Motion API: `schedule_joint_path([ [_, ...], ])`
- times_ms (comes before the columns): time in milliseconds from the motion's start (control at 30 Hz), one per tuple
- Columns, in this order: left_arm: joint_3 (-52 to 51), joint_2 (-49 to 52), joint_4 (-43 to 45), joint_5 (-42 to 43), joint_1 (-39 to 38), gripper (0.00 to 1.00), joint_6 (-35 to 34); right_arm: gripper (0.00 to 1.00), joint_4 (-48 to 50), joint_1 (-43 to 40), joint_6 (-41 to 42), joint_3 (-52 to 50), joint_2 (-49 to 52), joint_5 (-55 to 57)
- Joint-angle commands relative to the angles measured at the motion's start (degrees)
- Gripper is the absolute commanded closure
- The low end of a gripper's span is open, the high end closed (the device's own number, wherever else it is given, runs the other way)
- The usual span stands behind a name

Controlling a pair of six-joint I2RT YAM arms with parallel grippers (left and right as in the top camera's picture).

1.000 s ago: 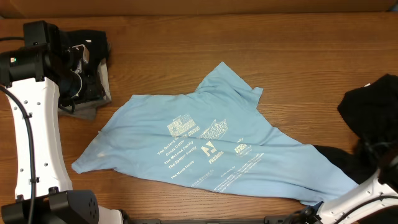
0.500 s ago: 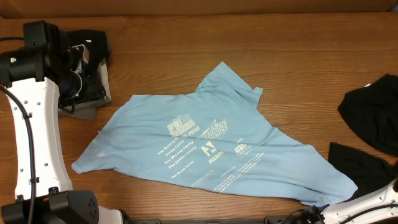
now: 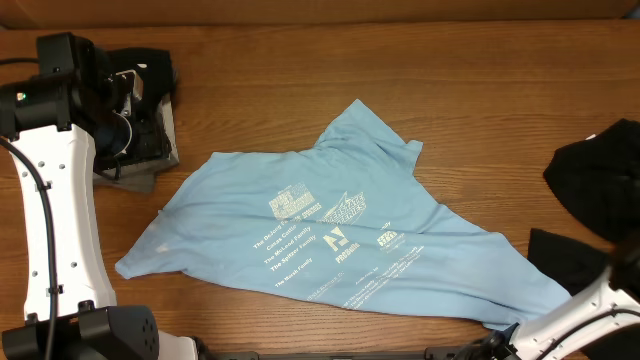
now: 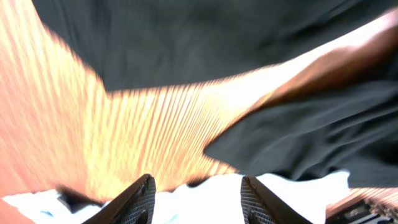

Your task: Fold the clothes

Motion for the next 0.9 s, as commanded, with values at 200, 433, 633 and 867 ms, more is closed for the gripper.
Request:
schedule_joint_path([
  [200, 1.07, -0.15, 0.0, 0.72, -0.48, 0.38, 1.11, 0.51, 6.36, 6.97, 0.74, -15.56, -0.11, 5.4],
  [433, 1.07, -0.15, 0.44, 0.68, -0.48, 0.35, 1.14, 0.52, 11.13, 4.31, 3.69, -23.54, -0.15, 10.95],
  [633, 1.07, -0.15, 0.33, 0.68, -0.48, 0.34, 1.11, 0.49, 12.81, 0.48, 13.03, -25.79, -0.15, 23.69],
  [867, 1.07, -0.15, 0.33, 0.61, -0.48, 0.33, 1.36, 0.43, 16.35, -9.7, 20.81, -24.72, -0.15, 34.07],
])
